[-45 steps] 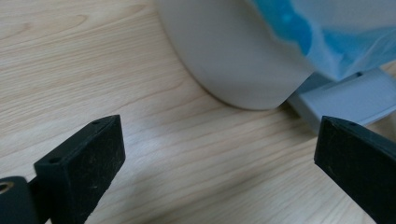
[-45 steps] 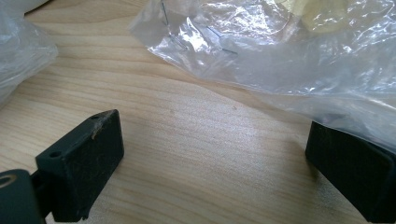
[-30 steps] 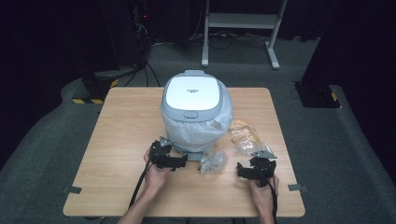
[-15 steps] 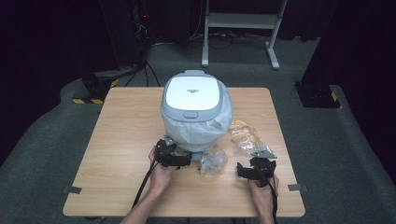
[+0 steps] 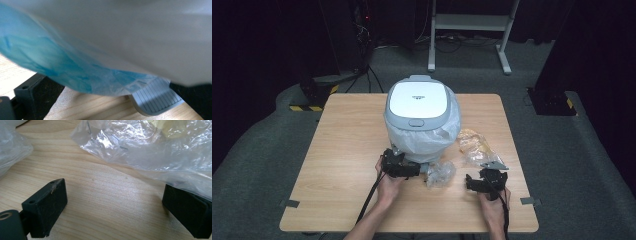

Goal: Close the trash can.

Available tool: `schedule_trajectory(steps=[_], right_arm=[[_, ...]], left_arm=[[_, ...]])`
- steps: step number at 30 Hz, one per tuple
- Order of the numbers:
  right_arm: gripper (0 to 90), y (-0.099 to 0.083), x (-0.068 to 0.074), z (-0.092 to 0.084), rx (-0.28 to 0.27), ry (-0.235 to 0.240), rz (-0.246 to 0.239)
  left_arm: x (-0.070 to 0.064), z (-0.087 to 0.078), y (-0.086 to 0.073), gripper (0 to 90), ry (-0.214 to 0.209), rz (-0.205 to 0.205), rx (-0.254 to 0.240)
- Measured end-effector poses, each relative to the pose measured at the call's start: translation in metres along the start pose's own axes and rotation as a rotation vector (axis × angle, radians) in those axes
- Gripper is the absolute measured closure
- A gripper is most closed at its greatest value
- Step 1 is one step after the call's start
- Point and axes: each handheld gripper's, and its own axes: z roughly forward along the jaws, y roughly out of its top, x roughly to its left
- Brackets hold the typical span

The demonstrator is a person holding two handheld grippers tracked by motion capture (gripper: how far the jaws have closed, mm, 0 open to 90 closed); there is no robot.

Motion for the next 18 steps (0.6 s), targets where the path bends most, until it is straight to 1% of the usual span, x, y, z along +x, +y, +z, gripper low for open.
schedule_trajectory(steps=[1,2,4,6,11,14,15,16,17,18], right_arm=[[5.5,0.0,0.0,0.0,0.0,0.0,0.0],[5.5,0.0,0.0,0.0,0.0,0.0,0.0],[5.5,0.0,0.0,0.0,0.0,0.0,0.0],[5.6,0.0,0.0,0.0,0.0,-0.001,0.0],[5.6,0.0,0.0,0.0,0.0,-0.001,0.0],[5.6,0.0,0.0,0.0,0.0,-0.001,0.0],[5.6,0.0,0.0,0.0,0.0,-0.001,0.0],[5.6,0.0,0.0,0.0,0.0,-0.001,0.0],[5.6,0.0,0.0,0.0,0.0,-0.001,0.0],[5.6,0.0,0.0,0.0,0.0,-0.001,0.0]], left_arm=[[-0.0003,0.0002,-0.0003,0.0,0.001,0.0,-0.003],[0.0002,0.0001,-0.0005,0.0,0.001,0.013,0.002],[0.0,0.0006,-0.0007,0.0,0.001,0.011,-0.004],[0.0003,0.0015,-0.0016,0.0,0.001,0.019,-0.014],[-0.0002,0.0022,-0.0025,0.0,0.004,0.025,-0.023],[-0.0004,0.0023,-0.0029,0.0,0.005,0.027,-0.024],[0.0,0.0019,-0.003,0.0,0.006,0.037,-0.019],[-0.0003,0.0022,-0.0033,0.0,0.006,0.034,-0.023],[-0.0022,0.0041,-0.0036,0.0,0.014,0.006,-0.056],[-0.0022,0.0041,-0.0036,0.0,0.014,0.006,-0.056]])
